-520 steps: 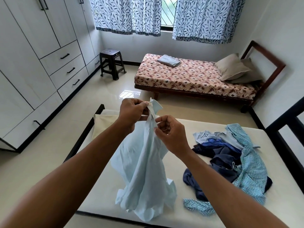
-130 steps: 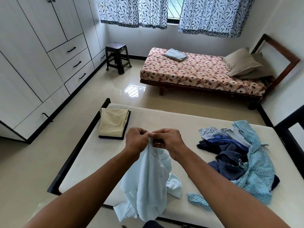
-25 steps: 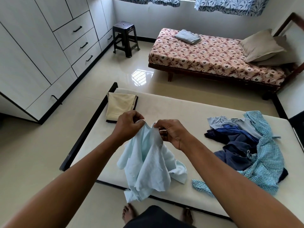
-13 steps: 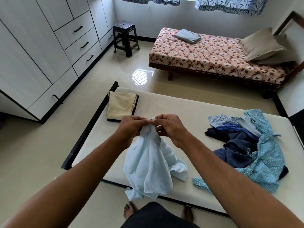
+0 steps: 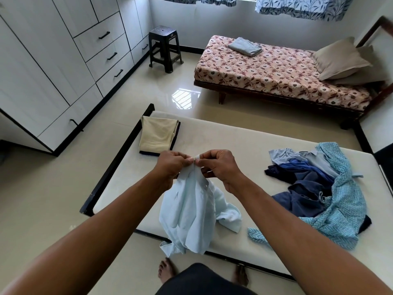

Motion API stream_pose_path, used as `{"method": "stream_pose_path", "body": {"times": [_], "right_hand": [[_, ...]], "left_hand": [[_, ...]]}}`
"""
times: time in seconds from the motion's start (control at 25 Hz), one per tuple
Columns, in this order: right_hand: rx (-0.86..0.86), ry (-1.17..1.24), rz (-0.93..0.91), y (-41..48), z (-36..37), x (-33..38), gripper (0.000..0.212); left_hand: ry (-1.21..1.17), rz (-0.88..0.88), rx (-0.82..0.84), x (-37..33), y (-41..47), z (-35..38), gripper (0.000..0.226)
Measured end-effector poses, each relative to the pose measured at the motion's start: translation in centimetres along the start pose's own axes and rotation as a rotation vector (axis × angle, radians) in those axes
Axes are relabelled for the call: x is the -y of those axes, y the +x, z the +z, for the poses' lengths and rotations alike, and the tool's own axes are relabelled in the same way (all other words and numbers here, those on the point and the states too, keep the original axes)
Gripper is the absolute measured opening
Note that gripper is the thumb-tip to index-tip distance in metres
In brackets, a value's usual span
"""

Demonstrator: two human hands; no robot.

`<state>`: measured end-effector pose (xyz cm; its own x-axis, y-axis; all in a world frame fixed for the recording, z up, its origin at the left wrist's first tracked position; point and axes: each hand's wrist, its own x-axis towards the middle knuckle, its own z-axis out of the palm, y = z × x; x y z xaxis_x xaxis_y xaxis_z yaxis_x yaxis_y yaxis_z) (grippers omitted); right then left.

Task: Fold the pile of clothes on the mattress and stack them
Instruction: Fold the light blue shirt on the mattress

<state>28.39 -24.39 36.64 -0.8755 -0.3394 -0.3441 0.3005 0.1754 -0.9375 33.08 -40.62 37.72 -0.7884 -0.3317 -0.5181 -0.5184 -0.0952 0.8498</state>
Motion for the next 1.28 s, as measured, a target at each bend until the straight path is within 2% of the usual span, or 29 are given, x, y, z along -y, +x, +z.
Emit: {"method": "stream_pose_path", "body": {"times": [0.44, 0.72, 0.84, 0.92, 1.08, 1.28], "right_hand": [[0.008, -0.002, -0.107, -0.1, -0.6, 0.5, 0.021], [-0.011, -0.062, -0.186, -0.1, -0.5, 0.1, 0.011], [0.009, -0.086, -0.199, -0.1, -0.6, 0.7, 0.009], [0.047, -0.084, -0.147, 0.1, -1.1, 1.3, 0.015], [0.141, -0.168, -0.019, 0.7, -2.8, 2.2, 0.015], [0.153, -0.178, 0.029, 0.7, -3.1, 1.7, 0.015]], "left_hand": [[0.021, 0.028, -0.056, -0.4, 0.1, 0.7, 0.013], [0.023, 0.018, -0.111, -0.1, 0.3, 1.1, 0.008], [0.043, 0.010, -0.086, -0.9, 0.3, 0.8, 0.010], [0.055, -0.004, -0.032, -1.4, 0.2, 0.4, 0.015], [0.112, 0.014, 0.065, -1.8, 0.0, 0.2, 0.012], [0.138, -0.002, 0.012, -1.4, 0.4, 1.1, 0.007]]}}
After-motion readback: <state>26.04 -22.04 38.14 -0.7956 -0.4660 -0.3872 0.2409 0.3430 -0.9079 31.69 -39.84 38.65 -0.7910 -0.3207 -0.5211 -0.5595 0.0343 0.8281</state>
